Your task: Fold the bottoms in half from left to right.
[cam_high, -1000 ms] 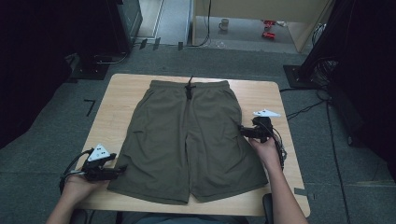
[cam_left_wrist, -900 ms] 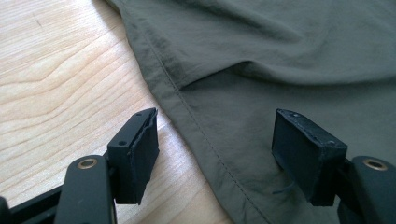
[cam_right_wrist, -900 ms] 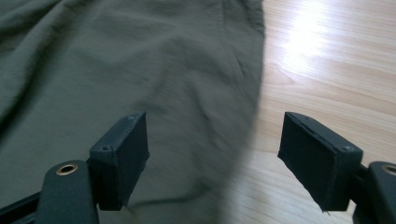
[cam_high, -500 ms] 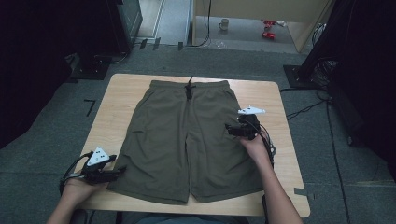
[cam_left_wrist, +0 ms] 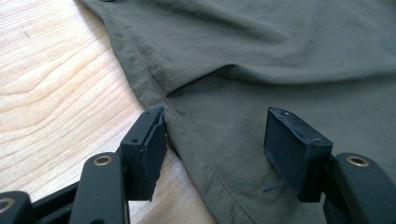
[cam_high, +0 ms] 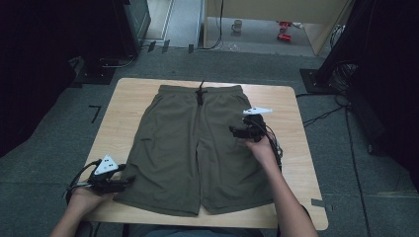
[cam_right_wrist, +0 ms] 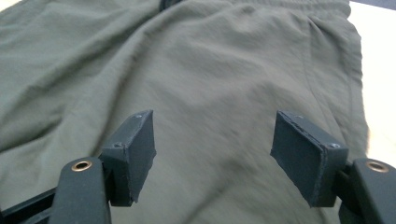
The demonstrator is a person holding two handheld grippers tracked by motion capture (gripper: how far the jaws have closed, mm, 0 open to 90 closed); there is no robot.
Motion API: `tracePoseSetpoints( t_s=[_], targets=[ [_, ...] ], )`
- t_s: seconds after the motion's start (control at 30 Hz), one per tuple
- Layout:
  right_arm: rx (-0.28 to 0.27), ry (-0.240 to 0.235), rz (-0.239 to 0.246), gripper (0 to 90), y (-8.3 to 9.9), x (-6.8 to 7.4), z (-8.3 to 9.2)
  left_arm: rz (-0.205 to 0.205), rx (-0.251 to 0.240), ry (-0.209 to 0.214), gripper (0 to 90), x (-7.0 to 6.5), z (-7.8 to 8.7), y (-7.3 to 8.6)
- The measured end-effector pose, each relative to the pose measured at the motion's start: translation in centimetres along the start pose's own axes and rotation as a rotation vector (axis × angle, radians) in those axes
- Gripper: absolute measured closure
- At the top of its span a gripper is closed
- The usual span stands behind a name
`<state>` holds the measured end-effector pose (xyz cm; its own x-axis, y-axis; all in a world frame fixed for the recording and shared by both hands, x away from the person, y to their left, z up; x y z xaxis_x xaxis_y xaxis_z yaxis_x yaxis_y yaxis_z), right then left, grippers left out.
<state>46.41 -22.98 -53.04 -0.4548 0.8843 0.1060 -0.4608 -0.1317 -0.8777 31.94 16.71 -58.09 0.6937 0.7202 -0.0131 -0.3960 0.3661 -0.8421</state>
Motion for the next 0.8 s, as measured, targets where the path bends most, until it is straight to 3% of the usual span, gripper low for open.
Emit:
tracePoseSetpoints(
  t_s=[0.23, 0.3, 0.4, 0.43, 0.53, 0.63, 0.8],
  targets=[
    [0.013, -0.029, 0.026, 30.4, -1.2, 1.7, -1.4, 0.005, -0.008, -0.003, 43.8, 0.0, 0.2, 0.1],
    [-0.005, -0.043, 0.032, 32.6, -1.6, 2.2, -1.6, 0.008, -0.010, -0.006, 46.5, 0.1, 0.2, 0.1],
    [-0.004, -0.058, 0.022, 33.0, -1.7, 2.6, -2.0, 0.015, -0.010, -0.005, 50.1, 0.1, 0.3, 0.0],
    [0.024, -0.074, 0.021, 32.6, -1.6, 3.0, -2.5, 0.017, -0.011, -0.002, 51.0, 0.0, 0.3, 0.0],
    [0.038, -0.090, 0.016, 32.6, -1.7, 3.7, -3.3, 0.019, -0.010, 0.006, 54.3, -0.2, 0.3, 0.0],
    [0.009, -0.102, 0.007, 34.8, -2.2, 4.3, -3.9, 0.029, -0.012, 0.015, 58.0, -0.2, 0.4, 0.0],
    [0.029, -0.121, 0.007, 34.1, -2.8, 5.3, -5.1, 0.029, -0.012, 0.017, 62.0, -0.3, 0.4, 0.0]
  ],
)
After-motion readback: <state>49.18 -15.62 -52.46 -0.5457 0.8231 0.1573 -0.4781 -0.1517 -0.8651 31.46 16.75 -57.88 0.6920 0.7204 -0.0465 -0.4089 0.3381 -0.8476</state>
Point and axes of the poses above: each handheld gripper's, and its own axes: z roughly backward along the jaws, y roughly out of its underside, x roughly to its left, the point moved 10 cm from there along -z, roughly forward along the jaws, and after that the axes turned 12 degrees about -x, right-handed, at the moved point
